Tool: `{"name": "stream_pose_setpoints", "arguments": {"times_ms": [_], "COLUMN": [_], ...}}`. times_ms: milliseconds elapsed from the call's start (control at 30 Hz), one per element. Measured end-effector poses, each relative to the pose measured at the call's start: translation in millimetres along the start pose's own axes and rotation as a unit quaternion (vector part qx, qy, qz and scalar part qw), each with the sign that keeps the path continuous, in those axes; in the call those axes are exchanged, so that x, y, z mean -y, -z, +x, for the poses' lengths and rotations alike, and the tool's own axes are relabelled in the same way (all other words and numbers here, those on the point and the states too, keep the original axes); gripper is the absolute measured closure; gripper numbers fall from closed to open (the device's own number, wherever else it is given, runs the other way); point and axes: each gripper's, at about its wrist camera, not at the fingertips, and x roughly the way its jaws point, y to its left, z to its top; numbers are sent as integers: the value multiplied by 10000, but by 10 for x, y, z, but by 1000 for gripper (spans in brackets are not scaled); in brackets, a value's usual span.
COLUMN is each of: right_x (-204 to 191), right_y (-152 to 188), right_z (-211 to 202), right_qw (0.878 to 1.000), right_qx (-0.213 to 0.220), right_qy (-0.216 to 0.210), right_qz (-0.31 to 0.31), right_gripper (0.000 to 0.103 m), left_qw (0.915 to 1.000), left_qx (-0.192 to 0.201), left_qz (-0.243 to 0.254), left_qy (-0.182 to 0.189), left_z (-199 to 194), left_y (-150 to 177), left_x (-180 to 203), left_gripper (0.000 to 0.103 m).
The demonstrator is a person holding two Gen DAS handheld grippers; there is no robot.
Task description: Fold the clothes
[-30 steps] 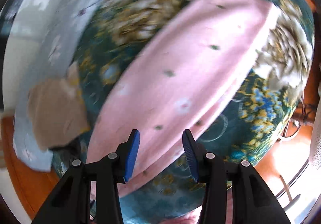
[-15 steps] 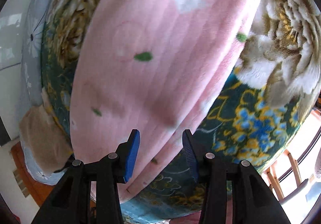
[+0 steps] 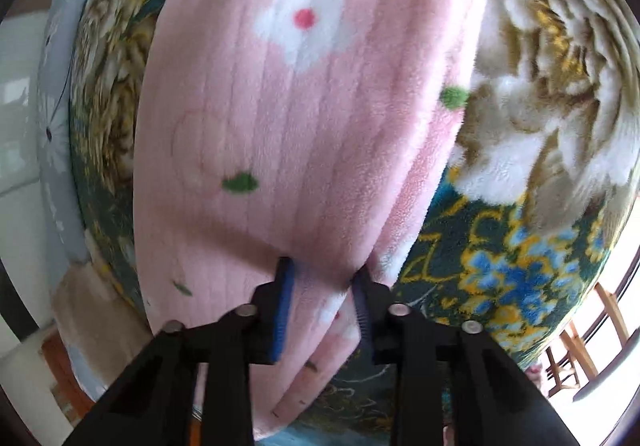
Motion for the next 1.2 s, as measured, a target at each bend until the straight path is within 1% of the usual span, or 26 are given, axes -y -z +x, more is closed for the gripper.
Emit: {"name": "stream_pose_setpoints", "arguments": {"times_ms": [33, 67, 167, 233, 300, 367, 400, 433, 467, 533, 600, 633, 733, 867, 900, 967, 1100, 1200], "right_x": [-19, -49, -146, -207, -284, -316, -290, -260, -230, -127, -84, -65, -92, -24, -5, 14, 66, 77], "right_y": [12, 27, 73, 105, 163, 206, 196, 181, 166, 131, 66, 32, 24, 21, 21, 39, 24, 5], "right_z": [-7, -26, -89, -188, -377, -553, -556, -541, -527, -381, -259, -199, -242, -299, -313, -255, -179, -140], "right_qw": [10000, 10000, 9996, 9991, 9975, 9951, 9948, 9947, 9945, 9948, 9946, 9945, 9925, 9931, 9933, 9926, 9928, 9922], "right_qx": [14, 26, 58, 120, 252, 346, 339, 325, 311, 181, 110, 78, 103, 136, 144, 111, 81, 80], "right_qy": [-24, -15, 34, -28, -194, -303, -238, -153, -69, 282, 450, 524, 542, 485, 470, 572, 644, 706], "right_qz": [-12, -68, -264, -402, -629, -875, -928, -962, -995, -960, -925, -908, -1090, -1056, -1044, -1064, -1005, -1022], "right_gripper": [94, 96, 99, 99, 100, 100, 100, 100, 100, 100, 100, 100, 100, 100, 100, 100, 100, 100], "left_qw": [10000, 9999, 9994, 9972, 9930, 9906, 9903, 9909, 9923, 9941, 9910, 9897, 9895, 9909, 9910, 9908, 9882, 9888], "left_qx": [24, 57, 171, 280, 371, 332, 243, 197, 170, 67, 44, 60, 93, 124, 123, 115, 129, 90], "left_qz": [52, 117, 301, 672, 1090, 1296, 1351, 1328, 1224, 1041, 1145, 1220, 1294, 1193, 1174, 1139, 1211, 1066], "left_qy": [-1, -5, 17, 149, 256, 266, 199, 115, 10, -307, -690, -743, -642, -606, -637, -720, -930, -1038], "left_z": [-28, -62, -223, -414, -613, -668, -658, -627, -517, -180, 4, 26, -25, -88, -85, -53, 47, 152], "left_y": [1, 0, 27, 94, 178, 214, 210, 164, 113, 48, 45, 49, 56, 92, 97, 83, 17, -51], "left_x": [14, 31, 103, 186, 248, 272, 208, 126, 92, 126, 116, 126, 139, 63, 42, 9, 39, 48], "left_gripper": [97, 98, 100, 100, 100, 100, 100, 100, 100, 100, 100, 100, 100, 100, 100, 100, 100, 100]}}
